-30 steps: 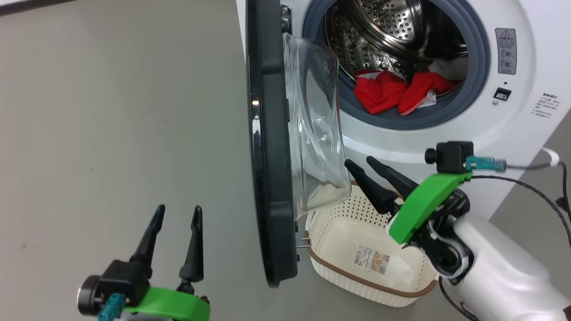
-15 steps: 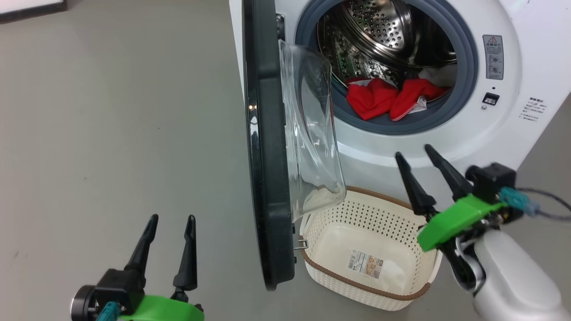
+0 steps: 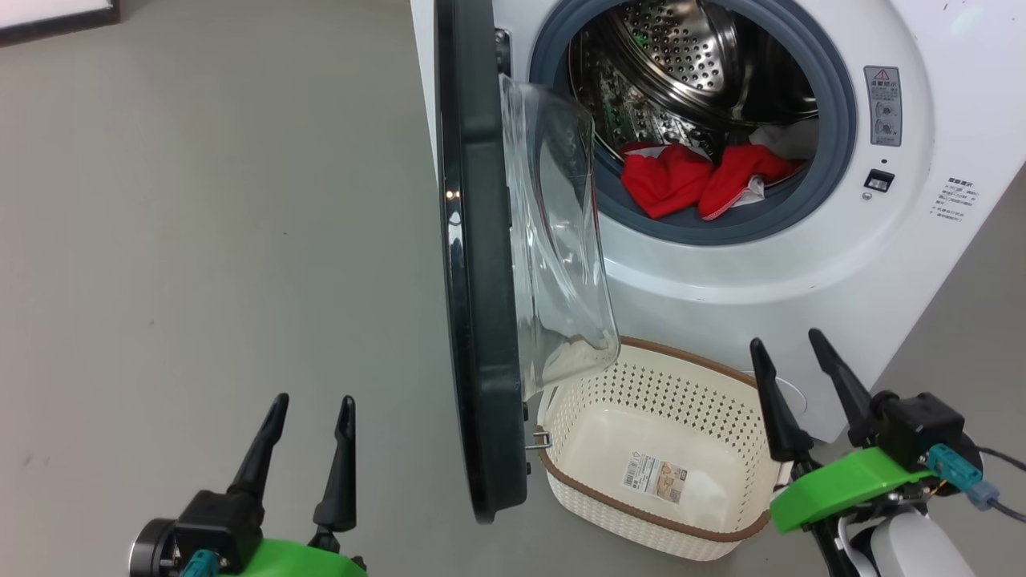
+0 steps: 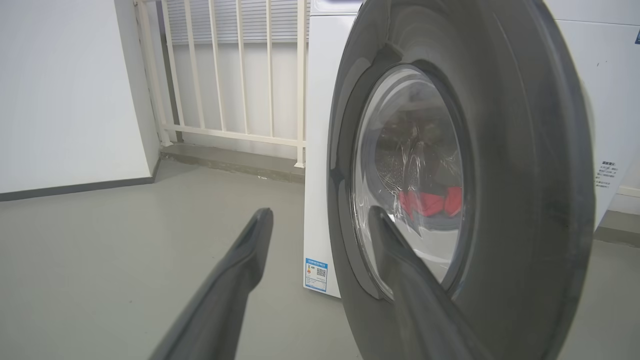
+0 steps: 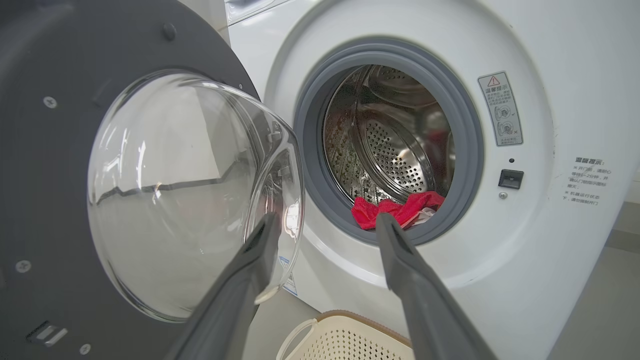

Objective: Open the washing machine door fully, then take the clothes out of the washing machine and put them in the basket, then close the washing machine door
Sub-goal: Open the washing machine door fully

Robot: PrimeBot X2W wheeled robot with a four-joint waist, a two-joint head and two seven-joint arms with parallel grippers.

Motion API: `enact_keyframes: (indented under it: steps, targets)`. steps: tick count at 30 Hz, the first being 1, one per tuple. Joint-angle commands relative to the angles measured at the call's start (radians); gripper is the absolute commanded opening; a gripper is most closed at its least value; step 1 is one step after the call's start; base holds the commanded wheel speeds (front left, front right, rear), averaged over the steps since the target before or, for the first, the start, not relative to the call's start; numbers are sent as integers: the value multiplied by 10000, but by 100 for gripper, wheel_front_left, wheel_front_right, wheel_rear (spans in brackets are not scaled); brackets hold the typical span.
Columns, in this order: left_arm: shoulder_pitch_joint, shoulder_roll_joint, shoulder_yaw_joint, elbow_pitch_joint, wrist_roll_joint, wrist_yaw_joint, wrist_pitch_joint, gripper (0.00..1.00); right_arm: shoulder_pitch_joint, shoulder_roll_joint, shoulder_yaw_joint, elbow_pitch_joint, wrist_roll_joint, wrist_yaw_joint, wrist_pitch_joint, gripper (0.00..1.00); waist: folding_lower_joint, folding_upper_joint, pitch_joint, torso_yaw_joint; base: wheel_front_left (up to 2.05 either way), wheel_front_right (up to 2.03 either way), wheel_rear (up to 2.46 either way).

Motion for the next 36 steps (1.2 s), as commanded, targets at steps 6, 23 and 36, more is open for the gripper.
enact_keyframes:
  steps: [6,23,36]
  targets:
    - [-201,100,434,-170,166,-43,-49,100,61,21,431,-332,217,63,-64,100,0,0,-24,-46,0,0,0]
    - [-240,100,509,-183,79,-253,-49,100,42,23,528,-464,310,63,-64,100,0,0,5,-180,0,0,0]
    - [-708,100,474,-965,-347,-620,-49,0,26,24,522,-408,418,63,-64,100,0,0,46,-239,0,0,0]
